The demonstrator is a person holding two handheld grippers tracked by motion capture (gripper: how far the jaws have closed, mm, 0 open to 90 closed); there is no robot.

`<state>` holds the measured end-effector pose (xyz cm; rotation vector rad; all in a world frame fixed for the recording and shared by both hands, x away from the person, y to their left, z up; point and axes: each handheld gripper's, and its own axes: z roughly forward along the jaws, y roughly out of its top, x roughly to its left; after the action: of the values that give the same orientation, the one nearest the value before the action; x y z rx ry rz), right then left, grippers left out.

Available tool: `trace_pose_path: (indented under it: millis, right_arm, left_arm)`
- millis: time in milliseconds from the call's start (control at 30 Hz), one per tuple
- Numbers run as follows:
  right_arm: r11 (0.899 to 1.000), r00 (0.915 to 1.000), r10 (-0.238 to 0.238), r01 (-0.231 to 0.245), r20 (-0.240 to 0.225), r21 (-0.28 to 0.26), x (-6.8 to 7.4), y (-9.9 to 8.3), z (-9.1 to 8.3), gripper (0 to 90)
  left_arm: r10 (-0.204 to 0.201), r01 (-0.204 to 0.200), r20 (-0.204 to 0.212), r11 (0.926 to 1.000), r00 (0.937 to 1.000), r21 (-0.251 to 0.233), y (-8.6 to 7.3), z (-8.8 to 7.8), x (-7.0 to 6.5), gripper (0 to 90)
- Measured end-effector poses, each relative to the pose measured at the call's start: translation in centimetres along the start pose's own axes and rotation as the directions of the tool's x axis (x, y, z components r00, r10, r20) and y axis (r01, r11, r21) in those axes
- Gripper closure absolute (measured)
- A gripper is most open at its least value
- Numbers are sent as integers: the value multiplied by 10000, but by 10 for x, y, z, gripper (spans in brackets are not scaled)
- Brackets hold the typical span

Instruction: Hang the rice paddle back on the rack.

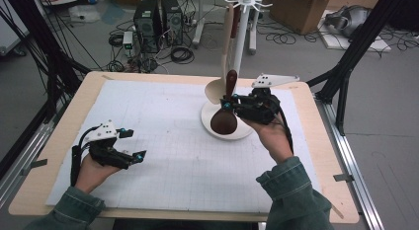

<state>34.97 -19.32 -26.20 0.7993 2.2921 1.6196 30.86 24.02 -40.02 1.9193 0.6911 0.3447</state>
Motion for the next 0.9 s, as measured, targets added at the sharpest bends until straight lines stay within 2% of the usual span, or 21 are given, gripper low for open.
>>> trace_pose_path:
  millis: [333, 567, 900]
  right_arm:
    - [10000, 10000, -22, 22, 81, -42, -1, 15, -10, 761]
    - [10000, 10000, -62, 63, 76, -65, -5, 27, -11, 761]
    - [9996, 9995, -273, 274, 150, -46, -7, 45, -17, 761]
  left_arm:
    - [30, -30, -129, 10000, 9999, -11, -1, -1, 1, 59]
    - [-105, 105, -128, 9999, 9999, -19, -3, -1, 3, 45]
    - [-23, 25, -254, 10000, 9997, 54, -3, -3, 4, 18]
